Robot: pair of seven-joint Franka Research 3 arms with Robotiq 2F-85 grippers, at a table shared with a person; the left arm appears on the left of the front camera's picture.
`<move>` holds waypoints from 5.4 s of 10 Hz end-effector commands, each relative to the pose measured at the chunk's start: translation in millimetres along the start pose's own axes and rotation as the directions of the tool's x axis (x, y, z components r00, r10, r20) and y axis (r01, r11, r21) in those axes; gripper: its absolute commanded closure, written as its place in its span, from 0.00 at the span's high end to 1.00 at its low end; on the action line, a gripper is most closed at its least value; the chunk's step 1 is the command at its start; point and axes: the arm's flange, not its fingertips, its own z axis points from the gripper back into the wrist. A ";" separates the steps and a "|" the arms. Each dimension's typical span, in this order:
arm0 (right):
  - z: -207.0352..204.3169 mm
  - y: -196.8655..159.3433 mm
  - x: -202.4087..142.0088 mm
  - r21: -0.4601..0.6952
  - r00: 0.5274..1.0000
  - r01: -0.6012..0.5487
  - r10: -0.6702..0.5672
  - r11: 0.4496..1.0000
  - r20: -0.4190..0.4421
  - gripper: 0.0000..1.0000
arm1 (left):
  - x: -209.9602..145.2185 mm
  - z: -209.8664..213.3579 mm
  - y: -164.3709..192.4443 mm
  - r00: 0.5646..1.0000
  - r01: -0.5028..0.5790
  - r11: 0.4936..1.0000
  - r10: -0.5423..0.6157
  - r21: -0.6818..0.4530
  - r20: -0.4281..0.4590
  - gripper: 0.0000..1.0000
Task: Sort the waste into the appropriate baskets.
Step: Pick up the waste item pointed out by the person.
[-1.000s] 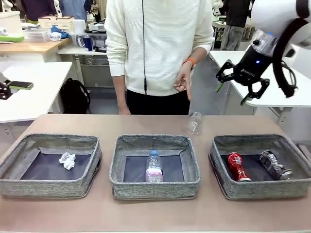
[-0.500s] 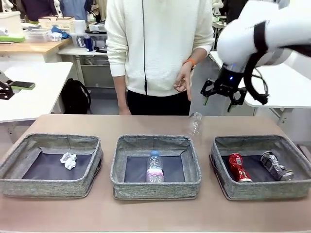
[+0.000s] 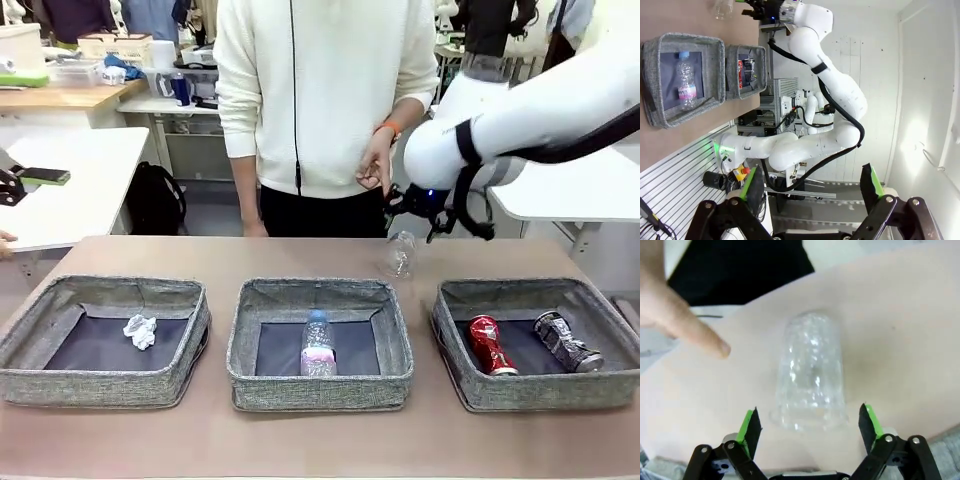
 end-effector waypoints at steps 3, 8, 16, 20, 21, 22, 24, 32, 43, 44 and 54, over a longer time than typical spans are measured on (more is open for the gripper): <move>-35.4 15.4 10.5 -0.072 0.999 -0.012 0.009 0.997 -0.038 1.00 | -0.3 -0.5 -2.0 1.000 0.020 1.000 -0.020 -0.018 -0.003 1.00; -55.8 10.1 9.3 -0.105 0.996 0.010 -0.019 0.994 -0.084 1.00 | -0.3 -0.5 -2.0 1.000 0.020 1.000 -0.020 -0.018 -0.003 1.00; -59.9 9.4 7.3 -0.149 0.987 -0.033 0.009 0.988 -0.161 0.02 | -0.3 -0.5 -2.0 1.000 0.020 1.000 -0.020 -0.018 -0.003 1.00; -55.3 7.1 8.3 -0.154 0.985 -0.028 0.000 0.988 -0.175 0.02 | -0.3 -0.5 -2.0 1.000 0.020 1.000 -0.020 -0.018 -0.003 1.00; -50.1 3.4 9.1 -0.150 0.984 -0.022 -0.005 0.988 -0.179 0.02 | -0.3 -0.5 -2.0 1.000 0.020 1.000 -0.020 -0.018 -0.003 1.00; -42.9 -1.3 9.7 -0.151 0.983 -0.013 -0.015 0.988 -0.182 0.02 | -0.3 -0.5 -2.0 1.000 0.020 1.000 -0.020 -0.018 -0.003 1.00; -3.0 -22.6 5.9 -0.163 0.978 0.030 -0.062 0.986 -0.198 0.02 | -0.3 -0.5 -2.0 1.000 0.020 1.000 -0.020 -0.018 -0.003 1.00; 214.1 -53.4 -169.4 -0.098 0.995 0.099 -0.101 0.990 -0.015 0.02 | -0.3 -0.5 -2.0 1.000 0.020 1.000 -0.020 -0.018 -0.003 1.00; 379.1 173.9 -226.6 -0.016 0.950 -0.297 0.293 0.955 -0.110 0.02 | -0.3 -0.5 -2.0 1.000 0.020 1.000 -0.020 -0.018 -0.003 1.00; 389.7 184.0 -234.2 0.021 0.933 -0.335 0.335 0.942 -0.134 0.02 | -0.3 -0.5 -2.0 1.000 0.020 1.000 -0.020 -0.018 -0.003 1.00; 400.1 181.5 -241.6 0.017 0.932 -0.355 0.356 0.935 -0.068 0.02 | -0.3 -0.5 -2.0 1.000 0.020 1.000 -0.020 -0.018 -0.003 1.00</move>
